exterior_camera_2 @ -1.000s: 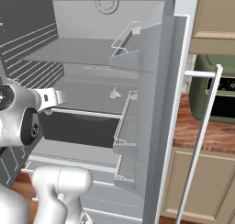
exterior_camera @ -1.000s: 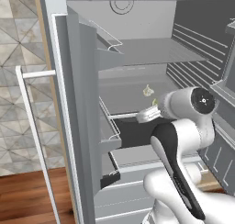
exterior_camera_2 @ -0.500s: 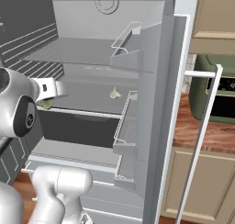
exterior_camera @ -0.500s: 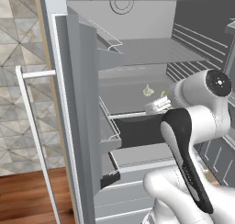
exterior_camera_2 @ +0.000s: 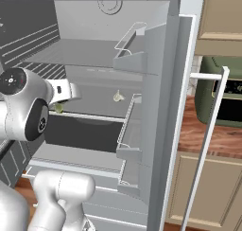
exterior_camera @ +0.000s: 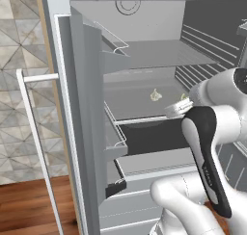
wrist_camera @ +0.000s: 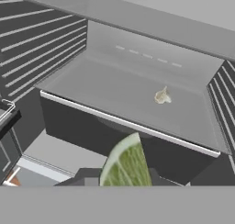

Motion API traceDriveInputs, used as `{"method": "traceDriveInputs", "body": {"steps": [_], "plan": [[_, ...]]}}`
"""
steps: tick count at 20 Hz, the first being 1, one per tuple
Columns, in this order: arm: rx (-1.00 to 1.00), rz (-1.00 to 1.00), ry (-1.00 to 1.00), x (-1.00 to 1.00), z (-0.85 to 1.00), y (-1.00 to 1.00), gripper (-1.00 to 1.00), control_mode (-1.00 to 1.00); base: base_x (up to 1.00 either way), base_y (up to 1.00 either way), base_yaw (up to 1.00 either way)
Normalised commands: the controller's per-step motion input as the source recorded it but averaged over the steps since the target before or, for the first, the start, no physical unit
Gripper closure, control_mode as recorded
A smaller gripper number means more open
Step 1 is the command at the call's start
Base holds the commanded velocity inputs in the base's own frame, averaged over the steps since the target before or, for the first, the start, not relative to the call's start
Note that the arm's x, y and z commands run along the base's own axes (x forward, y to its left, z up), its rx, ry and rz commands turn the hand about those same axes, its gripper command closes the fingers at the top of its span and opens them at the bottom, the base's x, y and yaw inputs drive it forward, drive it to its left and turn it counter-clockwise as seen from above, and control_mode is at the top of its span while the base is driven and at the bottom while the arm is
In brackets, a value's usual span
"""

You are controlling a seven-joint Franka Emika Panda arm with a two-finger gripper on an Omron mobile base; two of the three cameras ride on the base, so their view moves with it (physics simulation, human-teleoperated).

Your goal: Grab the lemon wedge and garlic from the fridge, place them in the blender, close the lid, and turn on the blender to create a marinade.

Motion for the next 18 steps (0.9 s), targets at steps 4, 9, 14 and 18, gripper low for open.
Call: {"method": "traceDriveInputs", "body": {"steps": [4,9,14,18], "plan": [[-0.01,0.0,0.05,0.0,0.0,0.01,1.0,-1.0,0.0,0.0,0.0],[-0.04,0.0,0.04,-0.22,-0.02,0.0,1.0,-1.0,0.0,0.0,0.0],[-0.07,0.0,0.0,-0.54,-0.06,0.09,1.0,-1.0,0.0,0.0,0.0],[-0.05,0.0,0.0,-0.47,0.0,0.3,1.0,-1.0,0.0,0.0,0.0]]}}
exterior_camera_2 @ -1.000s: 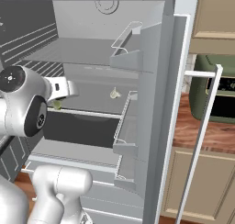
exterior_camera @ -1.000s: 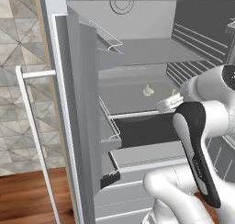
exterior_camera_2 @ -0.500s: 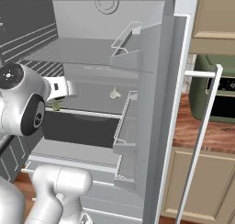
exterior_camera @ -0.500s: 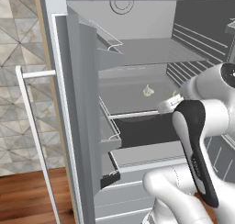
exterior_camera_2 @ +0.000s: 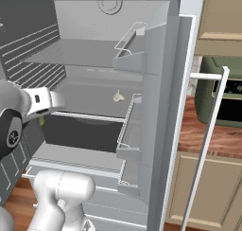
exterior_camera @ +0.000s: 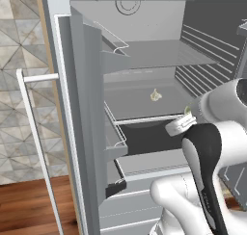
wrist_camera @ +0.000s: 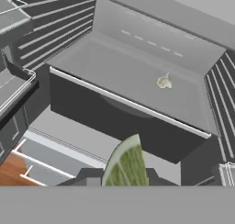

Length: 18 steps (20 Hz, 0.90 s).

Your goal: Grab the lemon wedge and garlic from the fridge, place them in the blender, close the lid, and turn on the blender to create a marinade.

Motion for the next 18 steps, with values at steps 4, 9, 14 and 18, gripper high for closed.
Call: {"method": "traceDriveInputs", "body": {"steps": [4,9,14,18], "plan": [[-0.01,-0.03,0.0,-0.08,0.04,0.18,1.0,-1.0,0.0,0.0,0.0],[0.01,-0.01,-0.01,0.0,0.12,-0.26,1.0,-1.0,0.0,0.0,0.0],[0.02,0.0,0.0,0.0,0.0,-0.32,1.0,-1.0,0.0,0.0,0.0],[0.01,0.0,0.0,0.0,0.0,-0.22,1.0,-1.0,0.0,0.0,0.0]]}}
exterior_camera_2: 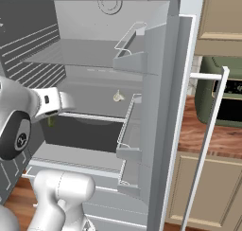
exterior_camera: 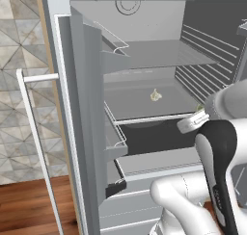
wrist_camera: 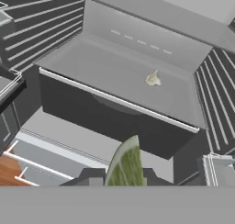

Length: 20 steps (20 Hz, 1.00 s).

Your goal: Grab the lemon wedge and garlic from the fridge, place them in the blender, close the lid, and turn on the blender to create a marinade.

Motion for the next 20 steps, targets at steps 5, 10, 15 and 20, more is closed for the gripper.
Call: {"method": "traceDriveInputs", "body": {"steps": [5,10,15,20], "plan": [[0.0,0.0,0.0,0.0,0.0,-0.05,1.0,-1.0,0.0,0.0,0.0],[0.0,0.0,0.0,0.0,0.0,0.0,1.0,1.0,-0.05,0.0,-0.02],[0.0,0.0,0.0,0.0,0.0,0.0,1.0,1.0,-0.3,0.14,-0.14],[0.0,0.0,0.0,0.0,0.0,0.0,1.0,1.0,-0.29,0.57,-0.23]]}}
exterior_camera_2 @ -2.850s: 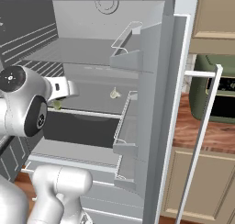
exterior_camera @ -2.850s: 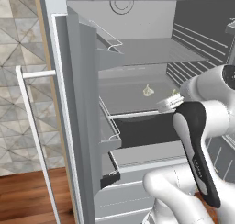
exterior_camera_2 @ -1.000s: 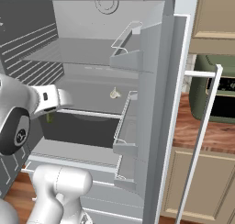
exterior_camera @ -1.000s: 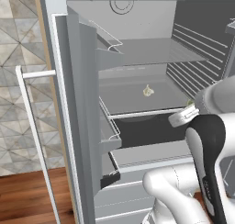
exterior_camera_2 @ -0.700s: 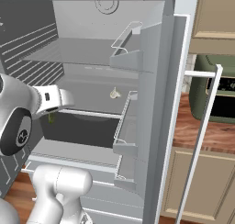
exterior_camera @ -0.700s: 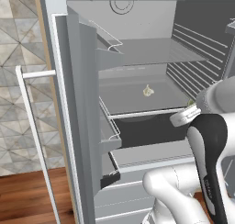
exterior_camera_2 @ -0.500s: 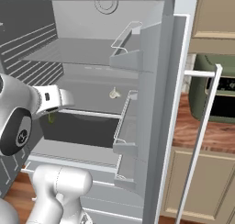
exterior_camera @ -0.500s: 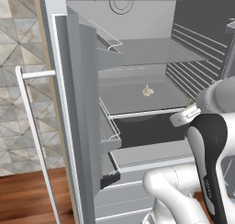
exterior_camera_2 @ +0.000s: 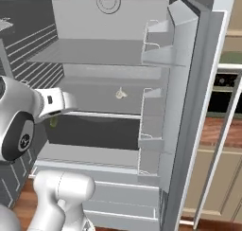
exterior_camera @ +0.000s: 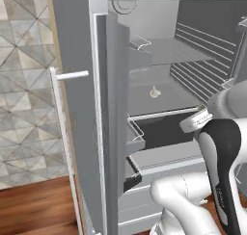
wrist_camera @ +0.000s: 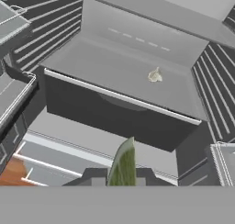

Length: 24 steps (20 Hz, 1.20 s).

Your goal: Grab the lemon wedge and garlic from the fridge, place them in the blender, close the lid, and turn on the blender to create a marinade.

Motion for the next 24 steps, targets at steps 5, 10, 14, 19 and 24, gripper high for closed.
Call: {"method": "traceDriveInputs", "body": {"steps": [5,10,14,19,24], "plan": [[0.0,0.0,0.0,0.0,0.0,0.0,1.0,1.0,-0.01,0.55,-0.3],[0.0,0.0,0.0,0.0,0.0,0.0,1.0,1.0,-0.07,-0.05,-0.34],[0.0,0.0,0.0,0.0,0.0,0.0,1.0,1.0,-0.31,-0.24,-0.41],[0.0,0.0,0.0,0.0,0.0,0.0,1.0,1.0,-0.45,-0.26,-0.49],[0.0,0.0,0.0,0.0,0.0,0.0,1.0,1.0,-0.09,-0.49,-0.55]]}}
